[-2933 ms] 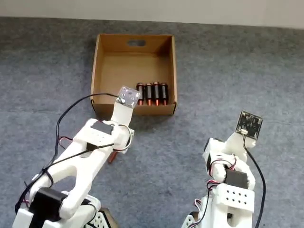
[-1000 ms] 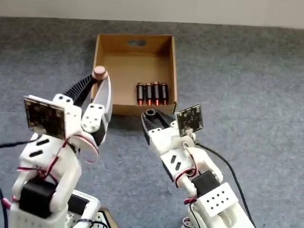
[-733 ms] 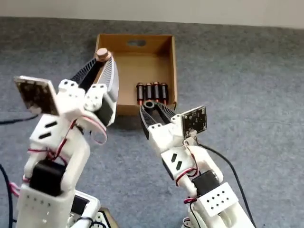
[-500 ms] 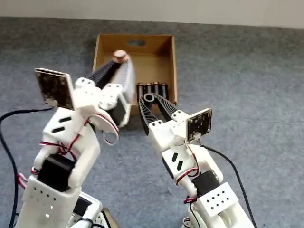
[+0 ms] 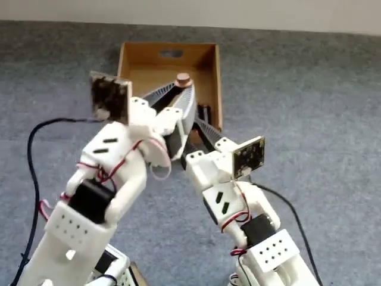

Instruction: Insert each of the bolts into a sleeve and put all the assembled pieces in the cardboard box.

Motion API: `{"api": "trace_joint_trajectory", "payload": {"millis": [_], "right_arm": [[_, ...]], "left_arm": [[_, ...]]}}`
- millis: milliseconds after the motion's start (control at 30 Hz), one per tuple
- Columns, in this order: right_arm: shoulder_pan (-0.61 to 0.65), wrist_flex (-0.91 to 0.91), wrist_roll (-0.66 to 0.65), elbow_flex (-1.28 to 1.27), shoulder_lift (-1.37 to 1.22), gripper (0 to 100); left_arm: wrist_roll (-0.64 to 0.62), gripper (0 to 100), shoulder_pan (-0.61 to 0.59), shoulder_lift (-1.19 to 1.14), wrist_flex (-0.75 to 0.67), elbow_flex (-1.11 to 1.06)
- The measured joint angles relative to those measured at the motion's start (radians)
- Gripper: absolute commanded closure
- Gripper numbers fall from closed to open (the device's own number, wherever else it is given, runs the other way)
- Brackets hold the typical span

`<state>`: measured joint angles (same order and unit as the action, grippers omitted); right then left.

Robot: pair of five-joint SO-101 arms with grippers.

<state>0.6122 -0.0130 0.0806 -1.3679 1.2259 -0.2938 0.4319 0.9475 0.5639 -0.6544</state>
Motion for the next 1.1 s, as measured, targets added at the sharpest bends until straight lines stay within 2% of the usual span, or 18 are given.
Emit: {"api": "trace_joint_trajectory", "payload": {"millis": [133, 400, 1100], "right_arm": [[0.0, 0.0, -0.072, 0.0, 0.0, 99.2], [0.0, 0.0, -0.083, 0.0, 0.0, 99.2], [-0.002, 0.002, -0.083, -0.026, -0.003, 99.2]], "left_arm": [[0.0, 99, 0.002, -0.064, 0.0, 0.061], [0.104, 99, 0.002, -0.084, 0.0, 0.081], [0.109, 99, -0.025, -0.087, -0.008, -0.061]]}}
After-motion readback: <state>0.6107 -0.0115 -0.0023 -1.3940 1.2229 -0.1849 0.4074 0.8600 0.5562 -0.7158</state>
